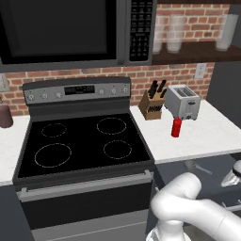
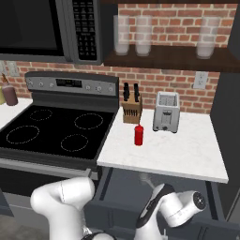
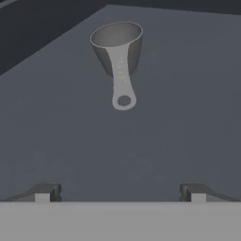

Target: Pick the measuring cup from the drawer and place it on the counter.

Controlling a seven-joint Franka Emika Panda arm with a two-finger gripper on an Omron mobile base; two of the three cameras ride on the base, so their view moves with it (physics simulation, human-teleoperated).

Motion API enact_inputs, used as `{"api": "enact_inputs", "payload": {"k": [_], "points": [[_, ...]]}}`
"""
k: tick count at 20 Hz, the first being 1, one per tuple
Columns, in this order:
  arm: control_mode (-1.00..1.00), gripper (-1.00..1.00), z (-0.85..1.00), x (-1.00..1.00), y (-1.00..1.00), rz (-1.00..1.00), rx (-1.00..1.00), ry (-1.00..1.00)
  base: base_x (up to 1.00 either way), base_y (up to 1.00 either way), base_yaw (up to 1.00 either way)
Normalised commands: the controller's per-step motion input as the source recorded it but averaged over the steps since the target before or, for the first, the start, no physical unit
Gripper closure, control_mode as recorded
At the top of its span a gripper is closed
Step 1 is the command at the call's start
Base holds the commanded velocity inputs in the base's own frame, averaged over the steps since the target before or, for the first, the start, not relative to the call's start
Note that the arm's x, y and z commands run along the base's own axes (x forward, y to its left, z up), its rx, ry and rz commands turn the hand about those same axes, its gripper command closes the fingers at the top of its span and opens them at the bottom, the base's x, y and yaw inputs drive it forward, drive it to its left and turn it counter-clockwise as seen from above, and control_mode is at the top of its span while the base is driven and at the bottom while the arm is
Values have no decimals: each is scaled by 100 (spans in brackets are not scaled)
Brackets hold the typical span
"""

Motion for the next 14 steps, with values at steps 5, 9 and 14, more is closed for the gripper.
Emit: {"api": "enact_inputs", "payload": {"k": [5,9,14], "points": [[-100,-100,-37,-100,-38,10,-6,3,0,0,0],[-100,-100,-6,-100,-34,9,-2,0,0,0,0],[-100,-100,79,-80,-3,11,0,-4,0,0,0]]}}
